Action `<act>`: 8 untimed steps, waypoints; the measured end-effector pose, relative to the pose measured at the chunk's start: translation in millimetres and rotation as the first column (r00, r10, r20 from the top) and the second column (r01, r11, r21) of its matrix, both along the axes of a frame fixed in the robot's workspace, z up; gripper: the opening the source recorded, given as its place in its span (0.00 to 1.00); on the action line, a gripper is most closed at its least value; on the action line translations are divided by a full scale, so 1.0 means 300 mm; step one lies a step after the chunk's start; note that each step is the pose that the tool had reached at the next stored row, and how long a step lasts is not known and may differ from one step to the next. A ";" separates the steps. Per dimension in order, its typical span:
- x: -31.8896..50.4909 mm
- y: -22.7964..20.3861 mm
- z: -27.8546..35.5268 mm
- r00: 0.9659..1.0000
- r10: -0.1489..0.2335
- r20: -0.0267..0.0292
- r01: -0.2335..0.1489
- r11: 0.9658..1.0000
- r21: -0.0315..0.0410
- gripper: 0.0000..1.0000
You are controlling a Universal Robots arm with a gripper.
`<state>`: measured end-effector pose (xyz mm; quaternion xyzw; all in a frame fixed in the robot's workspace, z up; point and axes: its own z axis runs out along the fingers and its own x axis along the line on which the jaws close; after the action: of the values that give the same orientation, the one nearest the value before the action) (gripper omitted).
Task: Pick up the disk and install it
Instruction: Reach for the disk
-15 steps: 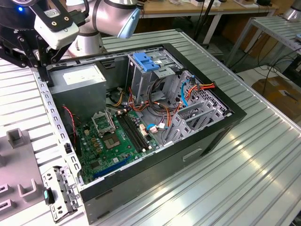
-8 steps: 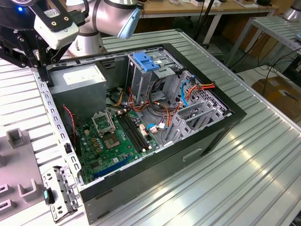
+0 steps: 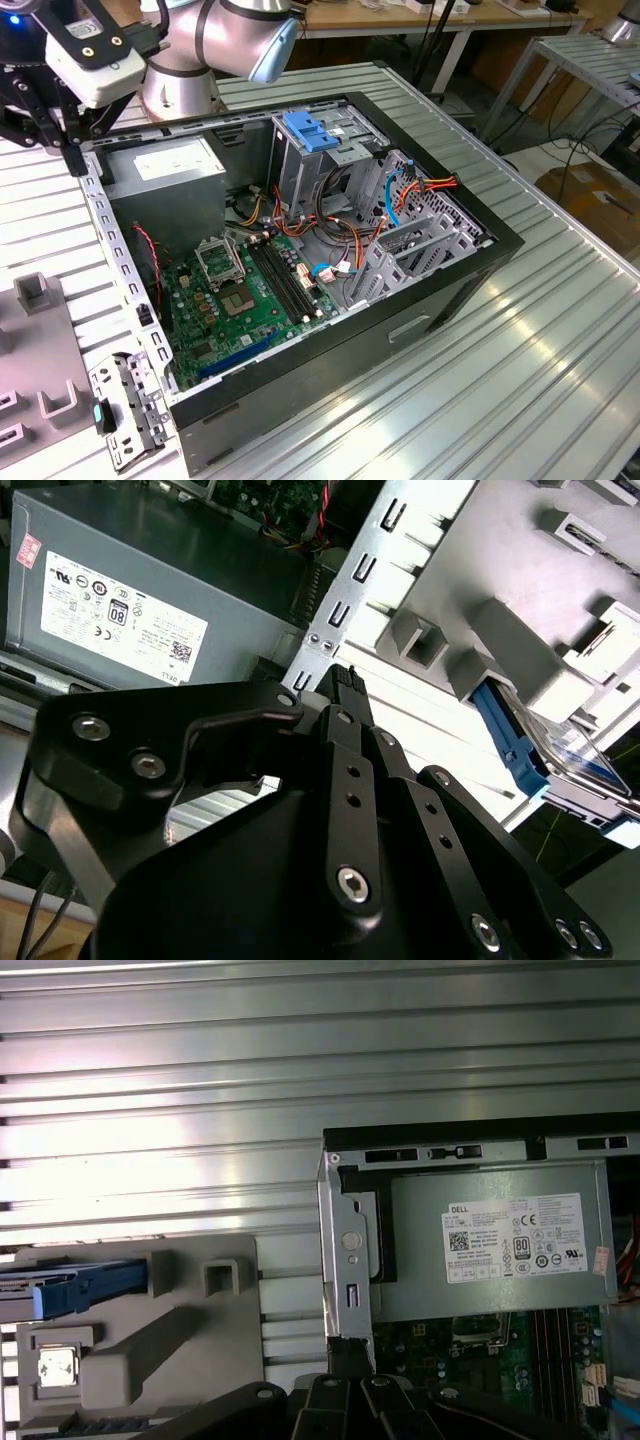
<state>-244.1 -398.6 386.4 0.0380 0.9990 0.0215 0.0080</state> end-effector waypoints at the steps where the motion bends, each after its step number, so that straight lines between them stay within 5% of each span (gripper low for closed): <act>1: -0.004 0.000 0.000 1.000 0.000 0.000 0.000 1.000 0.000 0.11; 8: -0.006 0.001 0.000 1.000 0.000 0.000 0.000 1.000 0.000 0.11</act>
<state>-246.0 -398.4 386.4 0.0380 0.9990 0.0215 0.0079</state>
